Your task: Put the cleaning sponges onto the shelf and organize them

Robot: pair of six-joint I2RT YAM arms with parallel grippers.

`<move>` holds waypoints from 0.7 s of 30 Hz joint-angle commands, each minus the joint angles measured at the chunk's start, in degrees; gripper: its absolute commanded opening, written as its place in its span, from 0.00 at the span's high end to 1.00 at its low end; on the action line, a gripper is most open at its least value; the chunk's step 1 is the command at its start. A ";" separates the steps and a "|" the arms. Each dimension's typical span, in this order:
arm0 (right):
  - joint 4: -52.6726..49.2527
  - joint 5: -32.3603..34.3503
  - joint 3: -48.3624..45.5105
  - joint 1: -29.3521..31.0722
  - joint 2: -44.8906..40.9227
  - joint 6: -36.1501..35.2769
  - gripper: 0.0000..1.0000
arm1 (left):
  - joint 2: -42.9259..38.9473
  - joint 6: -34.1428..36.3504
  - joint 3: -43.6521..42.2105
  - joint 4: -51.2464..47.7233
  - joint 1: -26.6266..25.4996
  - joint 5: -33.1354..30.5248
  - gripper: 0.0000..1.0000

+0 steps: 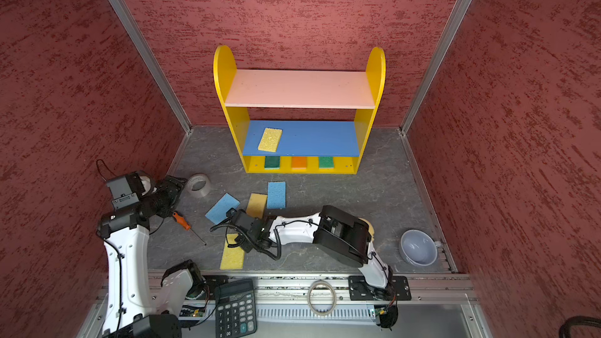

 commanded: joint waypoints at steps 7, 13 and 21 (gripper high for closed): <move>2.99 3.84 -6.52 -3.58 -12.76 0.44 1.00 | 2.05 -0.47 -3.27 5.95 -5.39 -0.76 0.23; 0.71 6.28 -13.50 -7.19 -24.36 2.90 1.00 | 5.79 -1.03 -5.15 8.89 -12.07 -4.10 0.24; 2.20 6.12 -31.00 -18.16 -40.62 10.10 0.99 | 10.08 -4.02 -6.63 14.63 -16.35 -3.94 0.24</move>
